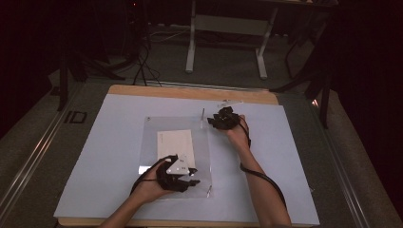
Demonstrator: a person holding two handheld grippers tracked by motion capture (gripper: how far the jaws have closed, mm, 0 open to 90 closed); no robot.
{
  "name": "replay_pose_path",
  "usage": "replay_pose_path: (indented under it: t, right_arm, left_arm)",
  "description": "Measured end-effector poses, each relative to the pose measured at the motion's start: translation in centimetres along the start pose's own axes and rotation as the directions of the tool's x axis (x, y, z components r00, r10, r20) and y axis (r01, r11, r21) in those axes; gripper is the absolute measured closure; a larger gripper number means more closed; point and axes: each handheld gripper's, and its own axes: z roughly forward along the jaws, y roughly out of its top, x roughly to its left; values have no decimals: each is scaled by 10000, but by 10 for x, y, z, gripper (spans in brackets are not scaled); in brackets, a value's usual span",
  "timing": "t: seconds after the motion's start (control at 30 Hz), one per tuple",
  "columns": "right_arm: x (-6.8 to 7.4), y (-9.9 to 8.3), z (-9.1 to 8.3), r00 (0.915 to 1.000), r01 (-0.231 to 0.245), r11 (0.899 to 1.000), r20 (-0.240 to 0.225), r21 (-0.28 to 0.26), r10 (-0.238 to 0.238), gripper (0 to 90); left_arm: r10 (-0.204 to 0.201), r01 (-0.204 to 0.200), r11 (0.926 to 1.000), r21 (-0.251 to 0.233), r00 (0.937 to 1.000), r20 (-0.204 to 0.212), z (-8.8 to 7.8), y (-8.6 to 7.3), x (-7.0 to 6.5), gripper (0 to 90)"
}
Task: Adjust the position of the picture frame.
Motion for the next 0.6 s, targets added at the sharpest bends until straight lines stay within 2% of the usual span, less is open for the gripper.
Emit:
replay_pose_path:
  t: [0.1, 0.2, 0.33, 0.37, 0.4, 0.6]
  right_arm:
    - [1, -8, -8, 9999, 105, 9999, 1, 71, -105, 571]
    - [3, -16, -16, 9999, -86, 10000, -144, -50, 86, 554]
    - [6, -25, -28, 9993, 330, 9994, -182, 46, -329, 548]
    - [6, -25, -28, 9993, 330, 9994, -182, 46, -329, 548]
    - [6, -27, -32, 9989, 449, 9990, -169, 60, -448, 543]
    - [8, -41, -47, 9971, 693, 9973, -340, 221, -685, 528]
  left_arm:
    - [-463, 458, 9989, -119, 9978, -471, -7, 0, 17, 565]
    - [-968, 953, 9952, -227, 9919, -818, -10, -1, 36, 550]
    - [-1437, 1401, 9895, -364, 9810, -1307, -12, 1, 60, 550]
    - [-1437, 1401, 9895, -364, 9810, -1307, -12, 1, 60, 550]
    - [-1718, 1660, 9848, -509, 9740, -1476, -12, 2, 71, 550]
    - [-2130, 2094, 9770, -395, 9548, -2073, -5, 4, 100, 546]
